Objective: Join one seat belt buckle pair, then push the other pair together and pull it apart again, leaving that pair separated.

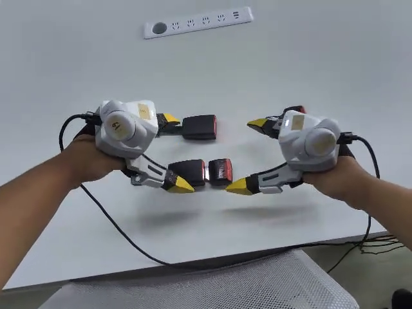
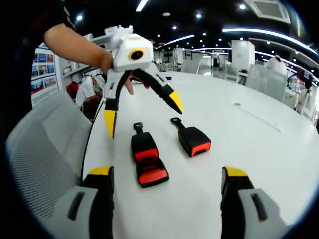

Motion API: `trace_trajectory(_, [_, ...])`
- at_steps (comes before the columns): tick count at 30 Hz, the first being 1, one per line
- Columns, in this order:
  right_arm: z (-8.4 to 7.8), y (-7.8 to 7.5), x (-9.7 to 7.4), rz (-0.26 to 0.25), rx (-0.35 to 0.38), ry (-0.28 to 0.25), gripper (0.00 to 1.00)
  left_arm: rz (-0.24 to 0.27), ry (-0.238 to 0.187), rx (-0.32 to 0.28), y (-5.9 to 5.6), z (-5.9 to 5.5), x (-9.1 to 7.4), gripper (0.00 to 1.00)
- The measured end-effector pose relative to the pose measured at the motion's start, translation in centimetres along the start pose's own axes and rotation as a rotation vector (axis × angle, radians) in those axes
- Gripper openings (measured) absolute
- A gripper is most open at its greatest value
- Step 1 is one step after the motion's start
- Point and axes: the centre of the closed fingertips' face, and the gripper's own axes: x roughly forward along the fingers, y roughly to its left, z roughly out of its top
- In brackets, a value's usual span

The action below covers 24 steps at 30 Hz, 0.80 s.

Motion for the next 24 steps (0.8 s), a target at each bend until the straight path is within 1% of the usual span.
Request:
trace_trajectory(1, [0.2,-0.4,-0.5,-0.004,0.005,0.001,0.87,0.007,-0.006,0.000,0.4,0.3,-0.1,0.94])
trace_trajectory(2, [0.1,-0.8,-0.9,-0.017,0.005,0.011,0.87,0.022,-0.014,0.006,1.0,0.7,-0.3,0.94])
trace_trajectory(3, [0.0,-1.4,-1.4,-0.032,-0.003,0.024,0.88,0.027,-0.014,0.006,1.2,0.9,-0.3,0.94])
trace_trajectory(4, [0.0,-1.8,-1.7,-0.036,-0.005,0.026,0.89,0.039,-0.019,0.014,1.8,1.2,-0.4,0.94])
trace_trajectory(5, [0.0,-2.1,-2.1,-0.039,-0.003,0.026,0.89,0.043,-0.021,0.017,2.0,1.3,-0.4,0.95])
trace_trajectory(6, [-0.1,-2.6,-2.4,-0.044,-0.002,0.029,0.89,0.049,-0.032,0.025,2.5,1.7,-0.5,0.95])
trace_trajectory(7, [-0.2,-3.2,-2.9,-0.053,-0.006,0.033,0.89,0.049,-0.035,0.022,2.8,1.8,-0.5,0.96])
trace_trajectory(8, [-0.5,-4.0,-3.3,-0.065,-0.007,0.050,0.89,0.052,-0.031,0.015,3.3,1.8,-0.4,0.95])
trace_trajectory(9, [-0.8,-4.6,-3.7,-0.067,-0.008,0.060,0.89,0.053,-0.028,0.015,3.6,1.7,-0.3,0.95])
trace_trajectory(10, [-0.9,-5.0,-4.0,-0.071,-0.011,0.060,0.89,0.054,-0.024,0.019,4.0,1.7,-0.2,0.95])
trace_trajectory(12, [-1.1,-6.0,-4.5,-0.080,-0.019,0.065,0.90,0.051,-0.016,0.019,4.4,1.5,0.1,0.93])
trace_trajectory(15, [-1.7,-7.7,-5.3,-0.086,-0.021,0.082,0.89,0.038,0.010,0.030,5.1,1.0,0.9,0.92])
trace_trajectory(17, [-2.2,-8.8,-5.7,-0.086,-0.022,0.100,0.89,0.030,0.020,0.030,5.6,0.6,1.5,0.89])
trace_trajectory(19, [-2.9,-9.8,-6.0,-0.080,-0.018,0.123,0.87,0.018,0.026,0.029,5.8,0.3,2.0,0.85])
trace_trajectory(20, [-3.4,-10.3,-6.2,-0.073,-0.016,0.136,0.84,0.010,0.046,0.026,6.0,-0.2,2.4,0.84])
trace_trajectory(22, [-4.0,-10.8,-6.2,-0.062,-0.007,0.147,0.81,0.004,0.066,0.041,6.4,-0.6,3.0,0.82])
trace_trajectory(24, [-4.7,-11.3,-6.2,-0.048,-0.013,0.163,0.79,-0.001,0.066,0.042,6.6,-0.7,3.4,0.79])
